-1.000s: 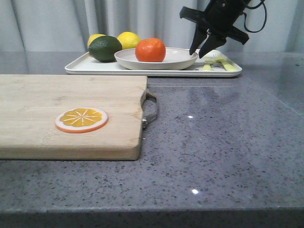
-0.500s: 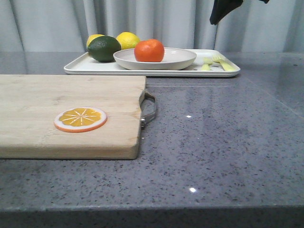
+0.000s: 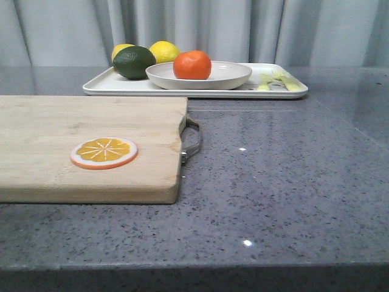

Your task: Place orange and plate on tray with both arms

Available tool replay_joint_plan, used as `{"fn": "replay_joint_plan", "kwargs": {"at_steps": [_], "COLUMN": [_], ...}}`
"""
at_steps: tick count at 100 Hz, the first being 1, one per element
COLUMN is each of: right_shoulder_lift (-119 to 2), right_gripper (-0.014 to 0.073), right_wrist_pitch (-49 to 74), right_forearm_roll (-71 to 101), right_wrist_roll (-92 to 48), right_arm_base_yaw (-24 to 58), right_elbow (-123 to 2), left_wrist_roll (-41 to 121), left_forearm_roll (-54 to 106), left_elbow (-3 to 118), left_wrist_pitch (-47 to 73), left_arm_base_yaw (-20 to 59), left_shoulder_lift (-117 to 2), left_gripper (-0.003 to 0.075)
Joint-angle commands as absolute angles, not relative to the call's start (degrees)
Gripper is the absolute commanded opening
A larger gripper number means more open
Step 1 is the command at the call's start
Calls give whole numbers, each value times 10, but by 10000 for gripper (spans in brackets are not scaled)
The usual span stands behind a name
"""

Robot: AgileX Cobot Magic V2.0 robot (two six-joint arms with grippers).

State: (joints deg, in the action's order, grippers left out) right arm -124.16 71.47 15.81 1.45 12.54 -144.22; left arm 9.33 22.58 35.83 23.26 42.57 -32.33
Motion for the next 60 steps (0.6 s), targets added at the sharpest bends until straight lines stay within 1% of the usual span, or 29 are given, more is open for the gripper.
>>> {"fn": "replay_joint_plan", "kwargs": {"at_steps": [1,20,42,60], "right_shoulder_lift": [-1184,-1119,-1014,-908], "right_gripper": [-38,-38,-38,-38], "right_wrist_pitch": [713,693,658,581], "right_forearm_roll": [183,191,191,191], "right_wrist_roll": [0,-17,-45,-76], "right_arm_base_yaw": [126,126,132,158], "right_elbow": [-1434,-1341,-1213,-1079], "left_wrist_roll": [95,95,95,95], "left_forearm_roll": [235,235,235,235], "left_elbow": [373,373,373,373], "left_wrist_pitch": [192,191,191,191], "left_arm_base_yaw": [425,425,425,425], "left_shoulder_lift": [-325,-325,-325,-325], "left_gripper": [-20,-20,-20,-20]}}
